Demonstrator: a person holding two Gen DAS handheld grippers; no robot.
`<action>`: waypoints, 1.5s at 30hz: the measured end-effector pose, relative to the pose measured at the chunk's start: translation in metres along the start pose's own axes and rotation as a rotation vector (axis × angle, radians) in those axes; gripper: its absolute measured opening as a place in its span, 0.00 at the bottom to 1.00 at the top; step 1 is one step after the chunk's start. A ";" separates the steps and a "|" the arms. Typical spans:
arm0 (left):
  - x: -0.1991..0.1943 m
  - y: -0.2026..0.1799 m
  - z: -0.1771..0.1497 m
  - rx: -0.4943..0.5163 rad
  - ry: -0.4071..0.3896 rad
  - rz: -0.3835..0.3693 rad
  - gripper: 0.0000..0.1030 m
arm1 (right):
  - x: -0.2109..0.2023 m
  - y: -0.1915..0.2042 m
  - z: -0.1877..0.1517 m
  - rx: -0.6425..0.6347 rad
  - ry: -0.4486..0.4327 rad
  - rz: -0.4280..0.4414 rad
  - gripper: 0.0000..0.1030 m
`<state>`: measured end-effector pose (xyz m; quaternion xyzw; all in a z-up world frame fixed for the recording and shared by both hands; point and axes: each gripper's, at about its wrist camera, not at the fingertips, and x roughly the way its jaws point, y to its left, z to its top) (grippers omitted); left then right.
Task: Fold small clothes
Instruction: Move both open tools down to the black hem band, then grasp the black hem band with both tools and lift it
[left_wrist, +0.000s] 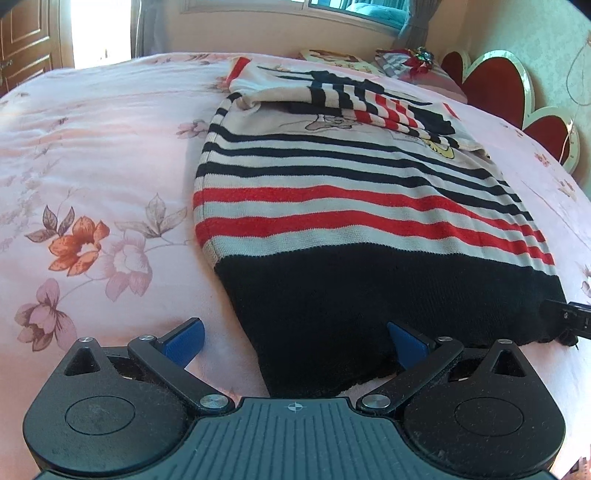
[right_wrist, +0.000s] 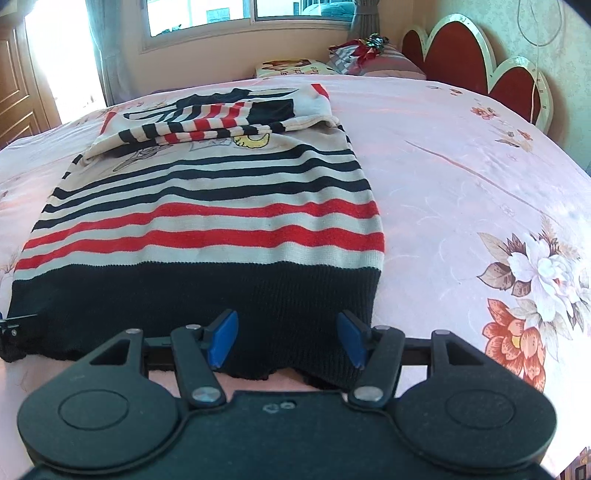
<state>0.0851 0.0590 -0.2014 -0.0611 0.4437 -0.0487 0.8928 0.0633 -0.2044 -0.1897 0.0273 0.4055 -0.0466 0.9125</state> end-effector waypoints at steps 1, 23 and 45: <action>0.001 0.000 -0.001 0.002 -0.002 -0.006 1.00 | 0.001 -0.001 -0.001 0.006 0.005 -0.008 0.57; 0.015 -0.018 0.023 -0.044 0.028 -0.153 0.84 | 0.025 -0.032 0.013 0.150 0.060 0.089 0.57; 0.008 0.009 0.019 -0.158 0.040 -0.184 0.46 | 0.023 -0.059 0.014 0.221 0.104 0.170 0.44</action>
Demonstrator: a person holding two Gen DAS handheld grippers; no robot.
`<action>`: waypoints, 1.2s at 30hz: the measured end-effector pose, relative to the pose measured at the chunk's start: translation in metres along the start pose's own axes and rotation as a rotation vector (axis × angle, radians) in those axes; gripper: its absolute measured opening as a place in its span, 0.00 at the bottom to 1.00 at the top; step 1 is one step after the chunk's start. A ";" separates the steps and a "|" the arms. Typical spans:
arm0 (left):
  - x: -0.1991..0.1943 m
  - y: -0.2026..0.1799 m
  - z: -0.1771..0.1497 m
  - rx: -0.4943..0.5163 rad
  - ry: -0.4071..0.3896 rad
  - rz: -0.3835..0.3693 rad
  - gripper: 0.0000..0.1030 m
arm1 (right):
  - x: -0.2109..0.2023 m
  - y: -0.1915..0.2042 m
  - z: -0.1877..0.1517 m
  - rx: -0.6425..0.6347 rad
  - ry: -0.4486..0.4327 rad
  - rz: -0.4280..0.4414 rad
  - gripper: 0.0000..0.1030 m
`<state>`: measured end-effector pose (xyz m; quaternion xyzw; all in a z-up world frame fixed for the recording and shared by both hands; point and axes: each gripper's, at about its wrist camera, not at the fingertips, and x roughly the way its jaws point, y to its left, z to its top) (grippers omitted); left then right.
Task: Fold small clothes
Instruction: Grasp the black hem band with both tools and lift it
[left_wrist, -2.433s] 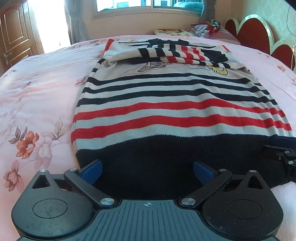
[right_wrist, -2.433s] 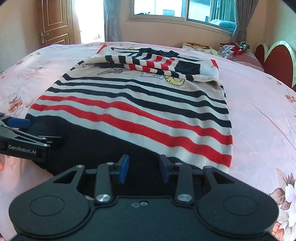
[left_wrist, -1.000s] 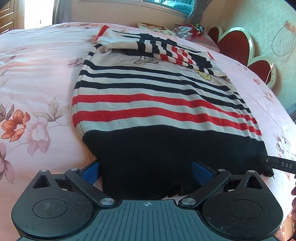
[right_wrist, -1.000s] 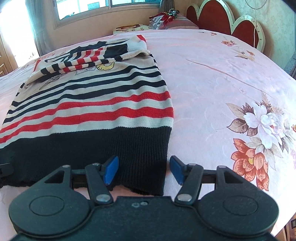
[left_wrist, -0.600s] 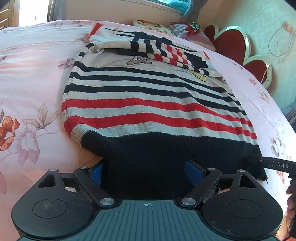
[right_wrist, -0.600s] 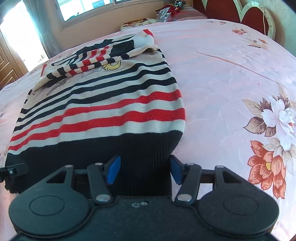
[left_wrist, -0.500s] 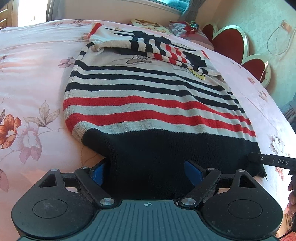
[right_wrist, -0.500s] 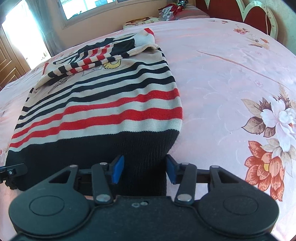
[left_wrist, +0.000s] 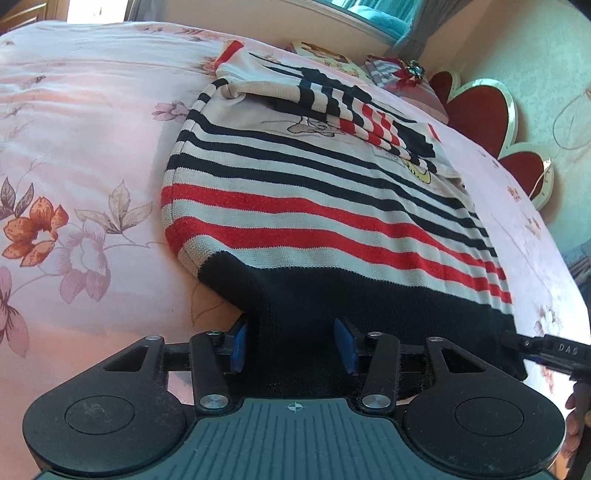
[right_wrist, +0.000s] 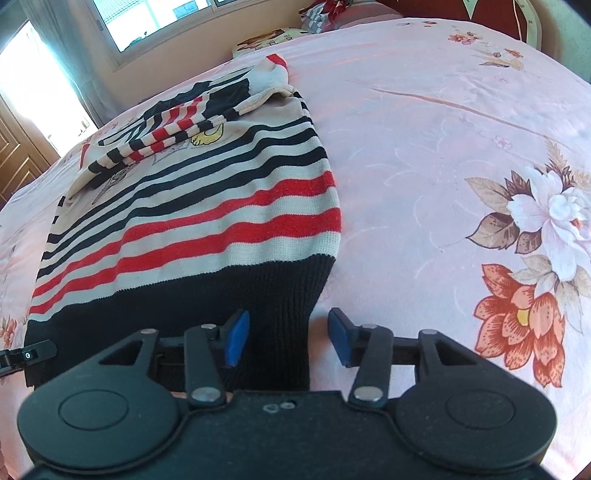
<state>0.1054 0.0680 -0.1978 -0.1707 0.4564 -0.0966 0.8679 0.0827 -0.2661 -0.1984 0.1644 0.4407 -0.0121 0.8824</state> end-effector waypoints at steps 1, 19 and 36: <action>0.000 0.001 0.000 -0.027 0.004 -0.019 0.45 | 0.001 0.003 0.000 -0.005 0.005 0.012 0.41; -0.014 -0.018 0.057 0.031 -0.088 -0.119 0.10 | -0.014 0.010 0.051 0.083 -0.045 0.245 0.10; 0.068 -0.037 0.242 -0.033 -0.256 -0.088 0.10 | 0.053 0.034 0.234 0.098 -0.247 0.315 0.10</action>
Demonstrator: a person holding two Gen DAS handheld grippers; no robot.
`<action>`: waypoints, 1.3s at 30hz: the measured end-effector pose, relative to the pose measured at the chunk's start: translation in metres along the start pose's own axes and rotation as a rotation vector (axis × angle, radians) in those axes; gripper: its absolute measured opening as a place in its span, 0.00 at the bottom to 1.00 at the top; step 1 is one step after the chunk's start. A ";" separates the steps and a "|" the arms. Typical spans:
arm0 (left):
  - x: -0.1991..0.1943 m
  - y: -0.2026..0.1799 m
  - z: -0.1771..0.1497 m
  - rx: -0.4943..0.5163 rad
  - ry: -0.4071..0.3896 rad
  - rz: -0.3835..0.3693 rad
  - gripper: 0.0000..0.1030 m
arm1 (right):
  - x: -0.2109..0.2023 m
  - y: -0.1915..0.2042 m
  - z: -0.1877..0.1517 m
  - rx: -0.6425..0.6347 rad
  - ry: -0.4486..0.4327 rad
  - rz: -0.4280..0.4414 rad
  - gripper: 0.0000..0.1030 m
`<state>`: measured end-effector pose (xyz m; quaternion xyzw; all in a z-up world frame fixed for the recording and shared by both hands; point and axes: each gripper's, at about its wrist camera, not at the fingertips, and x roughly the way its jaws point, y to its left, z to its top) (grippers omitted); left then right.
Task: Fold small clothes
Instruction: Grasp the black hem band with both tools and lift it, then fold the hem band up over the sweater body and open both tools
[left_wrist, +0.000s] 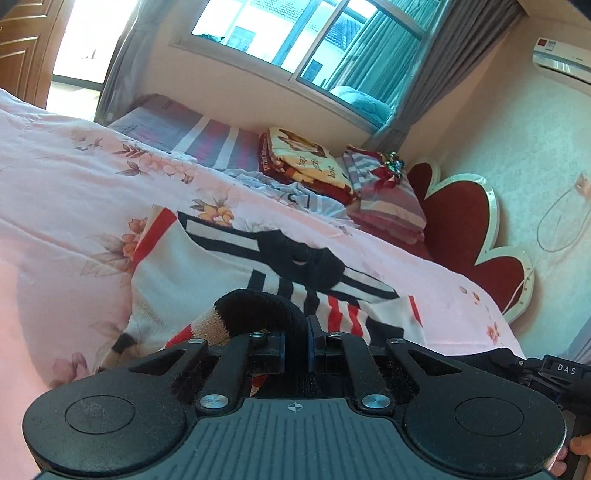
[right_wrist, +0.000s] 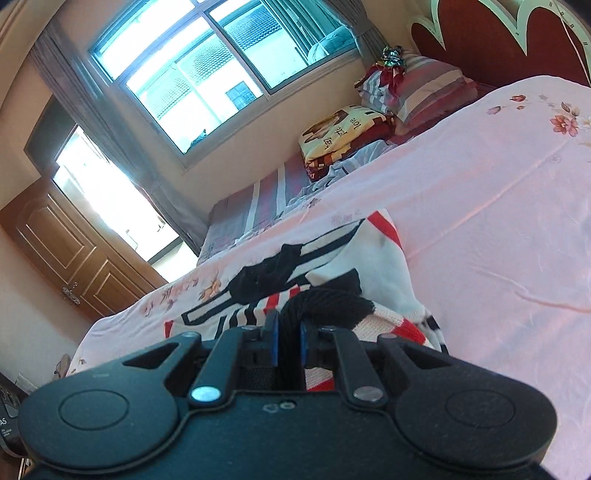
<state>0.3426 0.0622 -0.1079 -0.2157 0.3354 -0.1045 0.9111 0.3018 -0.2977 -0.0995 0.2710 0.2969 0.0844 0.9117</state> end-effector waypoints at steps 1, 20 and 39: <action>0.012 0.000 0.007 0.002 0.000 0.012 0.10 | 0.012 -0.001 0.006 -0.003 -0.001 -0.006 0.10; 0.116 0.004 0.044 0.198 0.070 0.187 1.00 | 0.138 -0.047 0.049 0.021 0.034 -0.127 0.66; 0.155 0.014 0.027 0.350 0.165 0.247 0.20 | 0.175 -0.028 0.028 -0.336 0.174 -0.192 0.06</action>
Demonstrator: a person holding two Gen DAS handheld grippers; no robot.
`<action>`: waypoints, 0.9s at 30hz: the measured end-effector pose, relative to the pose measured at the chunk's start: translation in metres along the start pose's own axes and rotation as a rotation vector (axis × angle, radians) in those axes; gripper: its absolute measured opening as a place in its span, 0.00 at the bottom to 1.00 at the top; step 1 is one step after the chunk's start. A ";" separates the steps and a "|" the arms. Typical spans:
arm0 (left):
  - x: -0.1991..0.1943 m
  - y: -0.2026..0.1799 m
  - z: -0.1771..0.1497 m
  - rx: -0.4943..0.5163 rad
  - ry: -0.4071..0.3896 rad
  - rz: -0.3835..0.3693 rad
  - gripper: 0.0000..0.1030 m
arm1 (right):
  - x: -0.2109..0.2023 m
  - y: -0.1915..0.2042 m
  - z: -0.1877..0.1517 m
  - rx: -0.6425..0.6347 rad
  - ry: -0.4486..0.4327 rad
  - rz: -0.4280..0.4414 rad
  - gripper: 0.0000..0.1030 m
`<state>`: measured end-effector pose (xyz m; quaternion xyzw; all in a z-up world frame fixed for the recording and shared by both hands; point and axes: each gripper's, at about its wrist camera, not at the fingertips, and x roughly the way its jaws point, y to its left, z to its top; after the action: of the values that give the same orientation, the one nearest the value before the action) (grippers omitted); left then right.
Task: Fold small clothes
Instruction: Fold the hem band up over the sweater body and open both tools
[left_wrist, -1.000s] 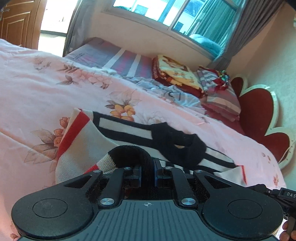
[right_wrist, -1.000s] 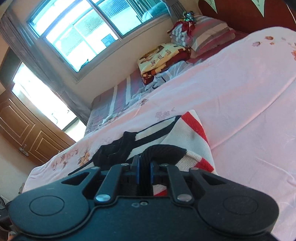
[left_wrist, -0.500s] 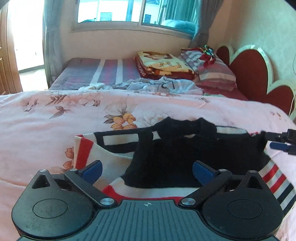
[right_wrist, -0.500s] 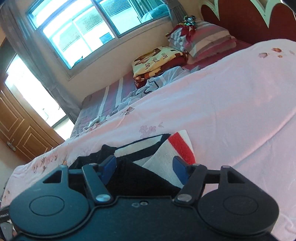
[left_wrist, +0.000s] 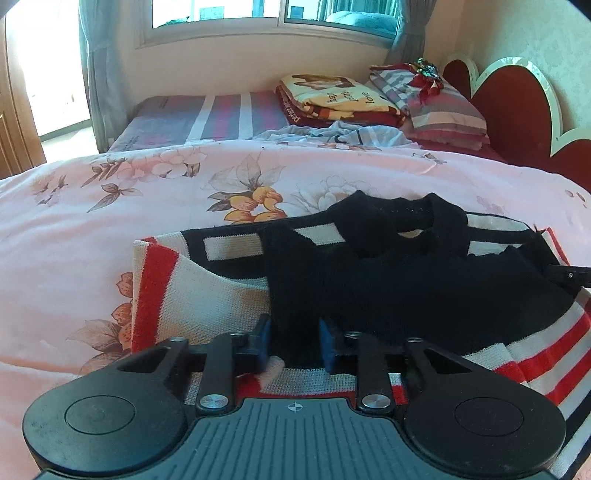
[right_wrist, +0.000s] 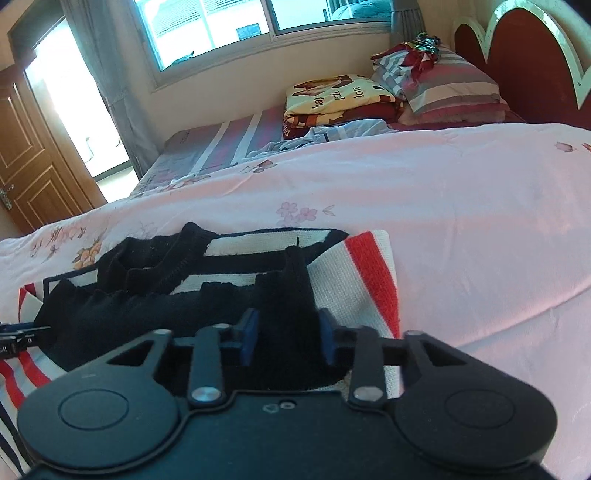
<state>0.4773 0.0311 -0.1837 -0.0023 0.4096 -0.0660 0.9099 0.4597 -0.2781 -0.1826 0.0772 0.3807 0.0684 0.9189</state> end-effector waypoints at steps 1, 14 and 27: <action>-0.002 -0.003 -0.001 0.014 -0.007 0.004 0.18 | -0.001 0.004 -0.001 -0.023 -0.008 -0.005 0.06; -0.013 0.012 0.013 -0.053 -0.136 0.093 0.05 | -0.022 0.009 0.022 -0.054 -0.199 -0.026 0.05; 0.025 0.029 0.009 -0.089 -0.100 0.252 0.02 | 0.033 -0.012 0.020 -0.012 -0.112 -0.145 0.07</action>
<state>0.5041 0.0562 -0.1976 0.0055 0.3631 0.0670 0.9293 0.4979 -0.2855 -0.1942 0.0476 0.3326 -0.0006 0.9419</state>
